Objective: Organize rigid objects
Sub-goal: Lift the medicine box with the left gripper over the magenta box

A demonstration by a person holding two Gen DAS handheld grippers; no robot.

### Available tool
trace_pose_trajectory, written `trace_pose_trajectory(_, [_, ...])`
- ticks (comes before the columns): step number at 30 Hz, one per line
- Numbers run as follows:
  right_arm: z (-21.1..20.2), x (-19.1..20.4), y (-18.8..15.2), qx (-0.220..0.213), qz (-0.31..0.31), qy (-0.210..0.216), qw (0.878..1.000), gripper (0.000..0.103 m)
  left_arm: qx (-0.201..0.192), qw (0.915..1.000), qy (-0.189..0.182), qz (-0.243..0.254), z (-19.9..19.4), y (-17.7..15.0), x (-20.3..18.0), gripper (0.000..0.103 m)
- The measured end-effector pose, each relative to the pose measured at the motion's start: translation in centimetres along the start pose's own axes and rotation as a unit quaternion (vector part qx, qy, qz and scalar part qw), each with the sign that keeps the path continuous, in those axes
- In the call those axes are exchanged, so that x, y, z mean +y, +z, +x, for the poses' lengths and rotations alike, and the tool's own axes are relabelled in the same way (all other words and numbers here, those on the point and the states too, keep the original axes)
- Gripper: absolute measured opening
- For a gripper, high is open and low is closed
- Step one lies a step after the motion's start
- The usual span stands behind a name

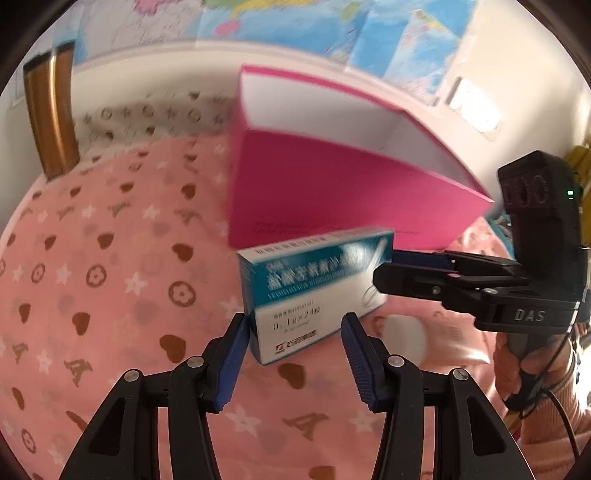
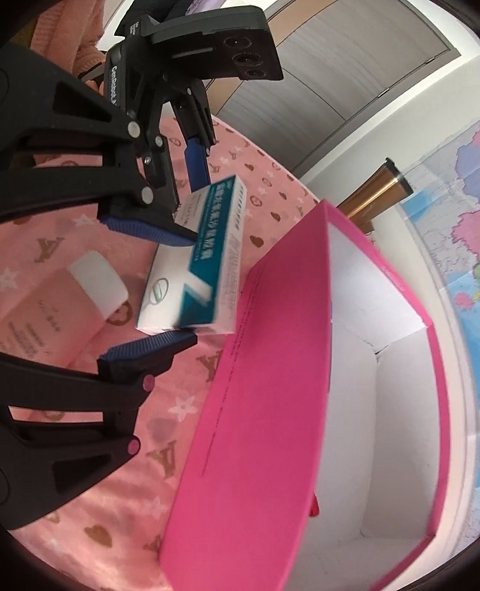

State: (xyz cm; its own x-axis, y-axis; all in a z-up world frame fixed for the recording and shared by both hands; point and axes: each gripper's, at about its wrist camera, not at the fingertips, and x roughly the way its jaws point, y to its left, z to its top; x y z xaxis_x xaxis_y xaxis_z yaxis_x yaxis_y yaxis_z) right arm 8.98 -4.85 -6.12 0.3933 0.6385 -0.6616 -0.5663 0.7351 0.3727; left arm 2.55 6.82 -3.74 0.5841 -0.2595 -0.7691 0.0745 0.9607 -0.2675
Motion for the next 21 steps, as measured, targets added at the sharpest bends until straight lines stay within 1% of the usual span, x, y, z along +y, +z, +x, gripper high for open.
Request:
trace_pose_trajectory(2, [0.7,-0.2,0.1,0.006,0.002,-0.004,1.0,0.05,0.006,0.9999,0.004,-0.007,0.6,0.0,0.4,0.052])
trace_pose_trajectory(6, [1.7,-0.7,-0.1,0.014,0.009,-0.007,1.0,0.05,0.007,0.9998,0.008,-0.014,1.1,-0.1,0.9,0.052])
trace_pose_trajectory(11, [2.0,-1.2,-0.5,0.013,0.015,-0.009,1.0,0.05,0.005,0.9997,0.014,-0.017,1.0,-0.3,1.2,0.052])
trace_pose_trajectory(13, [2.1,-1.1,-0.6,0.011,0.014,-0.007,1.0,0.05,0.006,0.9998,0.009,-0.018,1.0,-0.4,1.1,0.044])
trace_pose_trajectory(14, [2.3,-1.0,-0.7,0.014,0.012,-0.007,1.0,0.05,0.005,0.9998,0.01,-0.016,0.9,-0.4,1.0,0.044])
trace_pose_trajectory(18, [2.0,-0.5,-0.9,0.009,0.001,-0.022,1.0,0.047,0.001,0.9998,0.015,-0.011,0.5,-0.2,0.7,0.044])
trace_pose_trajectory(21, [1.0,-0.1,-0.9,-0.001,-0.001,-0.018,1.0,0.047,-0.005,0.9999,0.01,-0.01,-0.2,-0.1,0.6,0.044])
